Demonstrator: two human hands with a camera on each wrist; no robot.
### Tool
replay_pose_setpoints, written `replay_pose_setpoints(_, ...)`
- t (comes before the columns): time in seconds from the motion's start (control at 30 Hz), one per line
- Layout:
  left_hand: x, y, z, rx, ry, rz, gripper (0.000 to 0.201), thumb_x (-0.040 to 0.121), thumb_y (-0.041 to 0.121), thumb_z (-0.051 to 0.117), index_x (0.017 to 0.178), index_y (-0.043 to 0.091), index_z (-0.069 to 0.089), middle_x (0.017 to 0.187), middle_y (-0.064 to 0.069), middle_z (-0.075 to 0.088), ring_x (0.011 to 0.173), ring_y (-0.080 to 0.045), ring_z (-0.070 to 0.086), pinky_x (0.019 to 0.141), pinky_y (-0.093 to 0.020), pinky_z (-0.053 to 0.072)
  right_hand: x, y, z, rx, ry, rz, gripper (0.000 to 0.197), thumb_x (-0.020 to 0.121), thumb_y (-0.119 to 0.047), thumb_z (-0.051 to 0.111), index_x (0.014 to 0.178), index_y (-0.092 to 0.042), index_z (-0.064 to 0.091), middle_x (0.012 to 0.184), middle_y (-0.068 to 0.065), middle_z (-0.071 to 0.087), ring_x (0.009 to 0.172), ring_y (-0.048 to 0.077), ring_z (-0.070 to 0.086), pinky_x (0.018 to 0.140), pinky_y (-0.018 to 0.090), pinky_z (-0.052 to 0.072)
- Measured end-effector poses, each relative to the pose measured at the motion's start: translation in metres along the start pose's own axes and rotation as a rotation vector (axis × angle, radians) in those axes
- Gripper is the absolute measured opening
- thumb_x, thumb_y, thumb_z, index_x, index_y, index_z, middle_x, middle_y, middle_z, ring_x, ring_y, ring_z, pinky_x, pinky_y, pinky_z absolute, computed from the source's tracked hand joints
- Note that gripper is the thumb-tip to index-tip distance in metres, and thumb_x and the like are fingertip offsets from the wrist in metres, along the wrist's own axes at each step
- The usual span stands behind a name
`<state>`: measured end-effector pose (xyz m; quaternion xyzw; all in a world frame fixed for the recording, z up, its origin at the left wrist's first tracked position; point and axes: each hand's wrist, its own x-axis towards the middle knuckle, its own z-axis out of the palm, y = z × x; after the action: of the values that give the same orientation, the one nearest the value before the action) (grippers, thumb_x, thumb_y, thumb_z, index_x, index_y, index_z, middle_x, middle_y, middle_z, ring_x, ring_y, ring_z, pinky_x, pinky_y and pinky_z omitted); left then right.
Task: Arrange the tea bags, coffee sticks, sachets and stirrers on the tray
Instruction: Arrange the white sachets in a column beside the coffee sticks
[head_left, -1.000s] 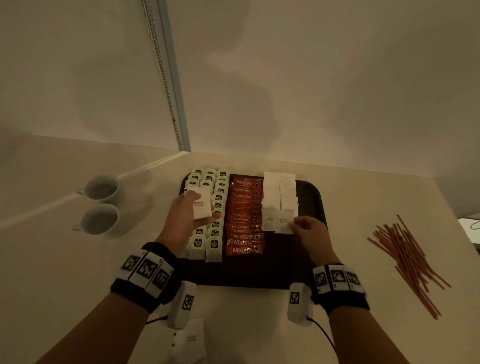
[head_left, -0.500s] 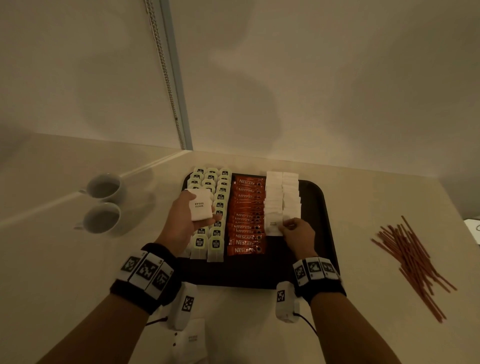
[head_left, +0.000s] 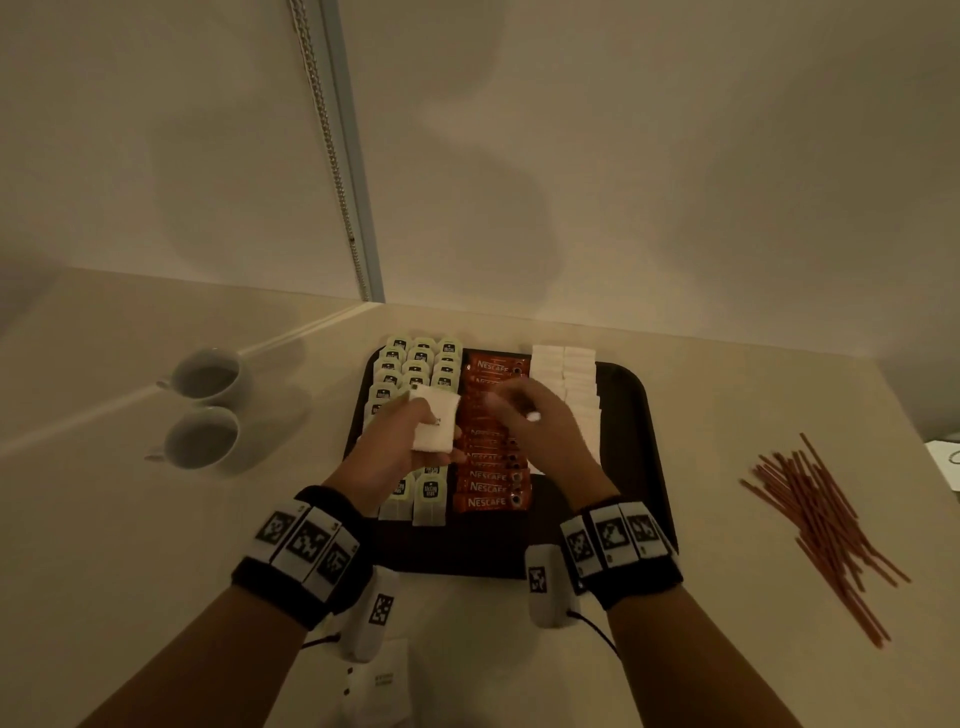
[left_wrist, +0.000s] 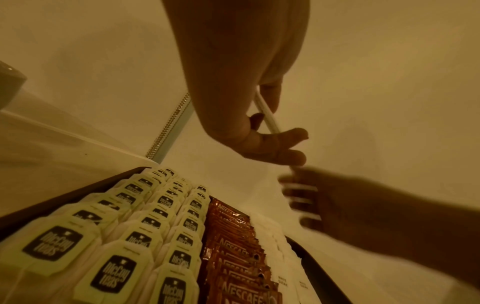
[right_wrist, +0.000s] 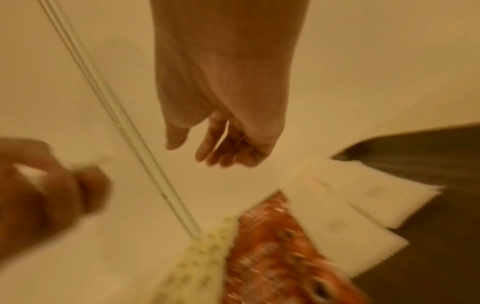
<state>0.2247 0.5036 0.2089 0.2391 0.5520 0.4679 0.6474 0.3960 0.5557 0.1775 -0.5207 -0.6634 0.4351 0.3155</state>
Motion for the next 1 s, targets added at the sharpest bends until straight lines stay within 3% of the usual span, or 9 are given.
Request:
replay_pose_setpoints(0.07, -0.002, -0.001, 0.004, 0.137, -0.076, 0.027, 0.024, 0.093, 0.002, 0.041, 0.112, 0.009, 0.055, 0.094, -0.013, 0.063, 0.068, -0.027, 0.065, 0.054, -0.028, 0.053, 0.003, -0.026, 0.007, 0.040, -0.161, -0.091, 0.017, 0.089, -0.026, 0.061, 0.106, -0.020, 0.062, 0.093, -0.015, 0.060, 0.083, -0.010, 0.056, 0.071, 0.006, 0.043)
replay_pose_setpoints(0.13, -0.005, -0.002, 0.005, 0.280, -0.115, 0.083, 0.020, 0.094, 0.004, 0.047, 0.109, 0.011, 0.058, 0.099, -0.012, 0.065, 0.069, -0.021, 0.067, 0.060, -0.028, 0.053, 0.007, -0.039, 0.010, -0.001, -0.176, -0.165, 0.016, 0.089, -0.019, 0.063, 0.104, -0.018, 0.065, 0.086, -0.012, 0.060, 0.077, -0.004, 0.055, 0.067, 0.007, 0.043)
replay_pose_setpoints(0.27, -0.005, 0.001, -0.002, 0.426, 0.029, 0.248, 0.014, 0.087, 0.006, 0.064, 0.099, 0.014, 0.065, 0.090, -0.008, 0.071, 0.060, -0.007, 0.064, 0.055, -0.017, 0.048, 0.009, -0.033, 0.000, 0.021, -0.114, -0.108, 0.015, 0.089, -0.015, 0.061, 0.103, -0.020, 0.064, 0.092, 0.005, 0.065, 0.082, 0.011, 0.060, 0.068, 0.014, 0.046)
replay_pose_setpoints(0.4, 0.001, 0.005, -0.004, 0.368, 0.135, 0.353, 0.009, 0.085, 0.011, 0.068, 0.089, 0.018, 0.071, 0.083, -0.003, 0.073, 0.075, -0.013, 0.067, 0.069, -0.029, 0.054, -0.004, -0.025, -0.005, 0.107, -0.192, 0.005, 0.017, 0.087, -0.014, 0.064, 0.103, -0.014, 0.061, 0.098, 0.003, 0.069, 0.090, 0.014, 0.066, 0.080, 0.026, 0.055)
replay_pose_setpoints(0.6, 0.002, 0.001, 0.012, 0.273, 0.121, 0.356, 0.009, 0.085, 0.007, 0.067, 0.084, 0.016, 0.071, 0.072, 0.008, 0.073, 0.070, -0.007, 0.070, 0.066, -0.022, 0.058, -0.022, -0.020, -0.005, 0.259, -0.132, 0.125, 0.020, 0.085, -0.019, 0.066, 0.101, -0.007, 0.065, 0.096, 0.012, 0.070, 0.089, 0.026, 0.068, 0.079, 0.034, 0.057)
replay_pose_setpoints(0.7, 0.000, -0.001, 0.016, 0.263, 0.102, 0.310, 0.012, 0.085, 0.009, 0.067, 0.096, 0.008, 0.070, 0.084, 0.002, 0.073, 0.076, -0.012, 0.071, 0.070, -0.025, 0.058, -0.024, -0.010, -0.014, 0.306, -0.096, 0.188, 0.019, 0.086, -0.017, 0.065, 0.101, -0.006, 0.064, 0.099, 0.010, 0.068, 0.091, 0.024, 0.068, 0.077, 0.031, 0.058)
replay_pose_setpoints(0.77, -0.004, -0.002, 0.009, 0.339, 0.073, 0.265, 0.018, 0.086, 0.017, 0.067, 0.104, 0.015, 0.067, 0.095, 0.001, 0.071, 0.080, -0.016, 0.070, 0.073, -0.026, 0.056, -0.025, 0.003, -0.030, 0.350, 0.003, 0.246, 0.018, 0.087, -0.013, 0.062, 0.103, -0.004, 0.062, 0.101, 0.009, 0.068, 0.089, 0.021, 0.067, 0.070, 0.024, 0.057)
replay_pose_setpoints(0.9, -0.022, -0.008, -0.031, 0.506, 0.005, 0.185, 0.014, 0.091, 0.018, 0.060, 0.103, 0.021, 0.065, 0.096, -0.002, 0.070, 0.082, -0.021, 0.069, 0.071, -0.028, 0.055, -0.028, 0.054, -0.073, 0.106, 0.236, 0.359, 0.016, 0.090, -0.016, 0.060, 0.104, -0.008, 0.062, 0.099, 0.005, 0.068, 0.087, 0.020, 0.066, 0.070, 0.024, 0.056)
replay_pose_setpoints(1.0, -0.040, -0.021, -0.070, 0.562, 0.031, 0.106, 0.014, 0.093, 0.012, 0.055, 0.100, 0.018, 0.067, 0.089, -0.008, 0.071, 0.078, -0.024, 0.067, 0.071, -0.032, 0.053, -0.034, 0.089, -0.092, -0.102, 0.255, 0.458, 0.013, 0.091, -0.018, 0.060, 0.101, -0.012, 0.063, 0.100, 0.005, 0.067, 0.084, 0.018, 0.064, 0.072, 0.028, 0.055)
